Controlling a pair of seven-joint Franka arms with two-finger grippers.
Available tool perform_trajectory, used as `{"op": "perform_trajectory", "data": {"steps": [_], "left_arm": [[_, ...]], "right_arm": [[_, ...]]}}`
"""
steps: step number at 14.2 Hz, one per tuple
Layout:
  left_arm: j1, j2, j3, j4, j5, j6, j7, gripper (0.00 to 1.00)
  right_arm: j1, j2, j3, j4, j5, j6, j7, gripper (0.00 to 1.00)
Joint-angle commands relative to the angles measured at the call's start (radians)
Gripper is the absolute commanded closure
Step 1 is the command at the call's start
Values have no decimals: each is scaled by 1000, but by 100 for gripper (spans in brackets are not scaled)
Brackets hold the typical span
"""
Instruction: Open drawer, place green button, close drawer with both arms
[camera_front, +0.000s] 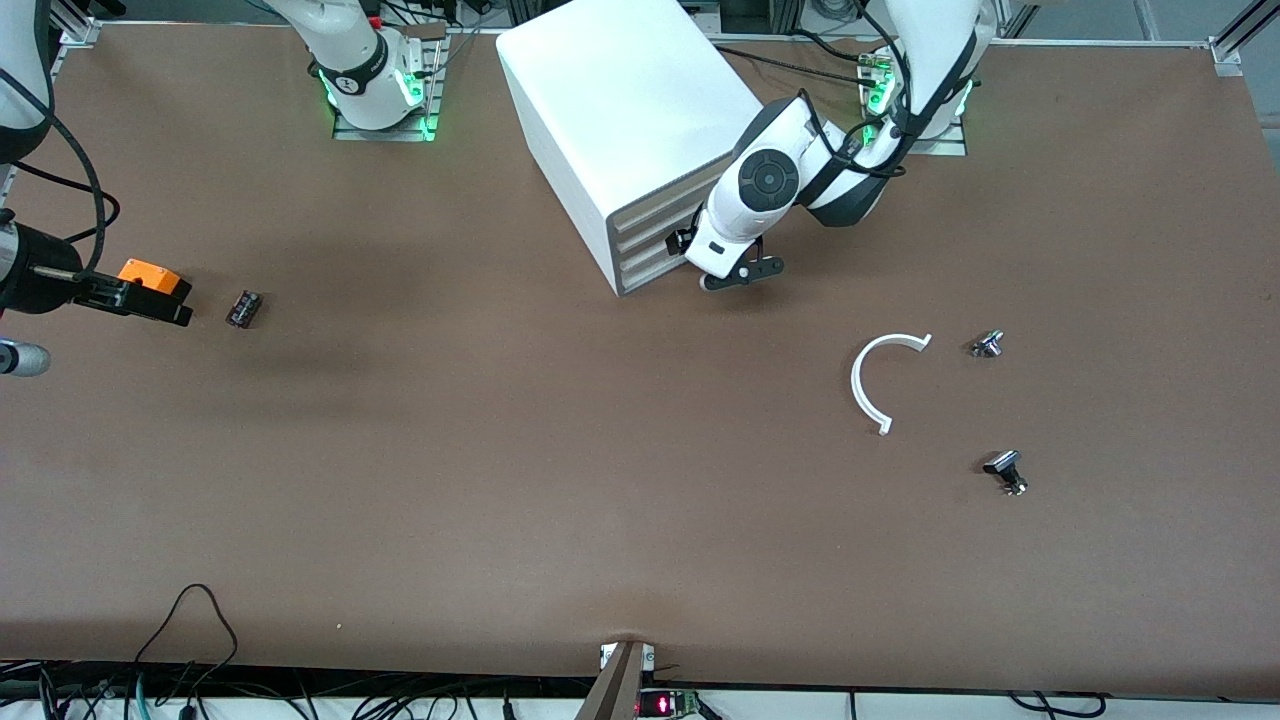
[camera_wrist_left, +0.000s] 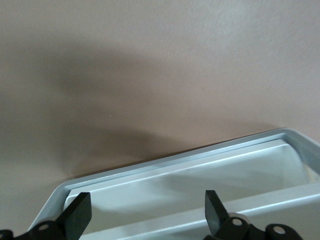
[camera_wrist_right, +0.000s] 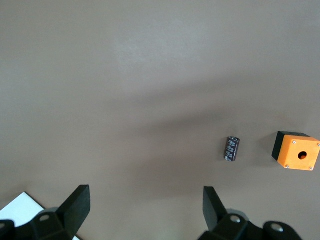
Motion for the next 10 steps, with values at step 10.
{"op": "perform_trajectory", "data": {"steps": [10], "left_arm": [[354,-401,377,257,24,-471,817,0]], "right_arm": [[2,-115,0,-167,-56,71,-103,0]]}}
